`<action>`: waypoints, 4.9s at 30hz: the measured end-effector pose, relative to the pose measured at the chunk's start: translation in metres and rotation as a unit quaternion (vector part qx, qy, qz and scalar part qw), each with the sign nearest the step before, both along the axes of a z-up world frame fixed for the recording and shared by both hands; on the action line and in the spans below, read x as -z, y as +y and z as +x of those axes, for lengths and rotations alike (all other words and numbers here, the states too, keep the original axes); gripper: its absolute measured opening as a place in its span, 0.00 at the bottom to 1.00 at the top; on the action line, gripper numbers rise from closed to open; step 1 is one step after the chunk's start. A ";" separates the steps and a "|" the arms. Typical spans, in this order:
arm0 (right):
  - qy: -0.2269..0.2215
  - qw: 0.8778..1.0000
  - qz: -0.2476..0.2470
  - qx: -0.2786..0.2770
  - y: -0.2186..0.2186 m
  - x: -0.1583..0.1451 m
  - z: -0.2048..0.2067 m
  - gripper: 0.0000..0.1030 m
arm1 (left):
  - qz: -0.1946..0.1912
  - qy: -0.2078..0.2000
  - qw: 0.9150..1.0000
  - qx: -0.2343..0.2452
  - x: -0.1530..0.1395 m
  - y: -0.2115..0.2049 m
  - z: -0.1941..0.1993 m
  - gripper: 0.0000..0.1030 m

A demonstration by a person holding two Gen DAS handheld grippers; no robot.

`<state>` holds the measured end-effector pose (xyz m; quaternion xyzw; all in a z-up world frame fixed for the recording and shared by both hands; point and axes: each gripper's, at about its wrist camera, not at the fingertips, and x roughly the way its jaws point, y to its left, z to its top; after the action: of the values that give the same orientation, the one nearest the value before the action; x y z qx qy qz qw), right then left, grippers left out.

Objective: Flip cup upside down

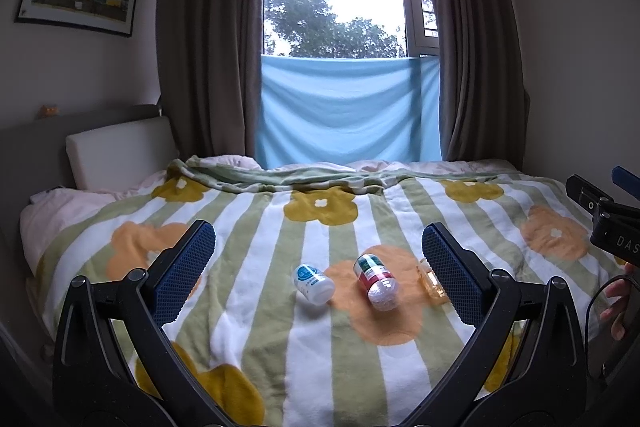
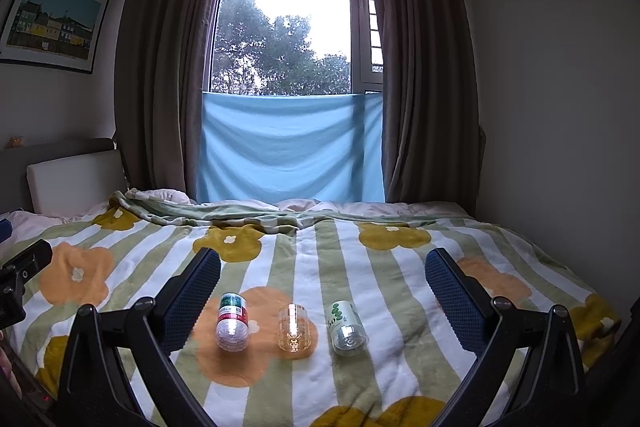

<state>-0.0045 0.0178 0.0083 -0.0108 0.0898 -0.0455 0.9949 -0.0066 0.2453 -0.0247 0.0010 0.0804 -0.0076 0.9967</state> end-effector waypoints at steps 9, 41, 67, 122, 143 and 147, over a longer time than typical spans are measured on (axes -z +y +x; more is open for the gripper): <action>0.005 1.000 0.001 0.003 -0.004 0.006 0.005 0.99 | -0.009 0.035 0.999 0.011 0.009 -0.005 0.025 1.00; 0.107 0.993 0.021 -0.036 -0.044 0.098 0.090 0.99 | 0.043 0.482 0.871 0.091 0.199 -0.115 0.386 0.73; 0.064 0.994 0.052 -0.067 -0.043 0.066 0.044 1.00 | -0.095 0.460 0.867 0.166 0.136 -0.104 0.265 0.58; 0.546 0.746 -0.199 -0.326 0.133 0.225 0.240 0.57 | -0.206 0.360 0.909 0.049 0.122 0.090 0.126 0.98; 0.461 0.625 -0.423 -0.467 0.133 0.226 0.204 0.59 | -0.205 0.336 0.919 0.008 0.115 0.119 0.122 0.98; 0.491 0.694 -0.333 -0.408 0.123 0.198 0.221 0.88 | -0.199 0.329 0.923 0.021 0.110 0.118 0.119 0.98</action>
<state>0.2161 0.1406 -0.1894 -0.3978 0.5315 0.3493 0.6613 0.1126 0.3635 -0.1343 -0.1984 0.4010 -0.0442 0.8932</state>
